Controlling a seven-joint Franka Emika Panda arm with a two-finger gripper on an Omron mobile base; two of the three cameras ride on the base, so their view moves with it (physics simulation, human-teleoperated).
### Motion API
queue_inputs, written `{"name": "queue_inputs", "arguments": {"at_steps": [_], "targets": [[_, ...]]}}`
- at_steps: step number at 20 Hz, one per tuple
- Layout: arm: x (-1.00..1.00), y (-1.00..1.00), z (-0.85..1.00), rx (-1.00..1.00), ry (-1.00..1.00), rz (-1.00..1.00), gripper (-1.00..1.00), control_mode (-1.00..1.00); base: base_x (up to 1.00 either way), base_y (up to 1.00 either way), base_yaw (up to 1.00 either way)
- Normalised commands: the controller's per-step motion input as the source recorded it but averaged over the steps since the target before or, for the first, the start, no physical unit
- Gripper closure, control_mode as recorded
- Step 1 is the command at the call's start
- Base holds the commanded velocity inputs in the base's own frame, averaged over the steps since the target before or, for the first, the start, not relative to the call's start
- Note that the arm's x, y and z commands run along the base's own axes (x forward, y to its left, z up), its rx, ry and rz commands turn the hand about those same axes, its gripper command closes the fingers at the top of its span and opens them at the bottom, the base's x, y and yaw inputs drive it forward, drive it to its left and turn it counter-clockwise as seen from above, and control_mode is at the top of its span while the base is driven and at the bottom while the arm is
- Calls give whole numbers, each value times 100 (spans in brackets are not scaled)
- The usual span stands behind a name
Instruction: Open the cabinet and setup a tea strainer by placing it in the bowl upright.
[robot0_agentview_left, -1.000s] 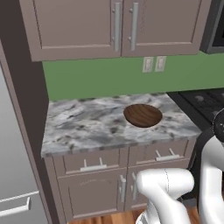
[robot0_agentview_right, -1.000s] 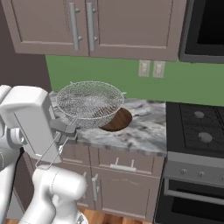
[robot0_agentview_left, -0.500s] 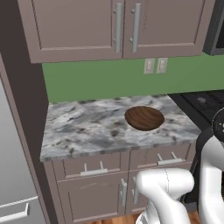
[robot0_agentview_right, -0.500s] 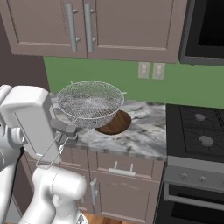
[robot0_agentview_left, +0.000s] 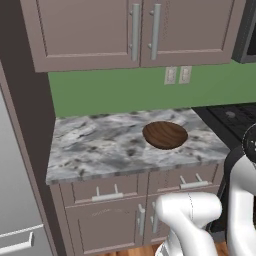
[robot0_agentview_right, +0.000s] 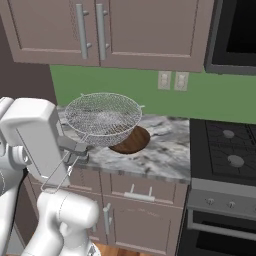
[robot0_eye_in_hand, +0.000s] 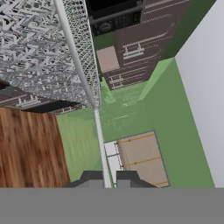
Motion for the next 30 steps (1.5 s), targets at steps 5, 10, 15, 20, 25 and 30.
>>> {"name": "queue_inputs", "arguments": {"at_steps": [5, 10, 15, 20, 25, 30], "targets": [[0, 0, 0, 0, 0, 0, 100, 100, 0, 0, 0], [18, 12, 0, 0, 0, 0, 100, -100, 0, 0, 0], [34, 24, -3, 0, -1, -1, 100, -100, 0, 0, 0], [42, 27, -32, 0, 0, -8, 100, -100, 0, 0, 0], [23, 13, -48, 1, 5, -11, 100, -100, 0, 0, 0], [13, 9, -36, 7, 1, -10, 100, -100, 0, 0, 0]]}}
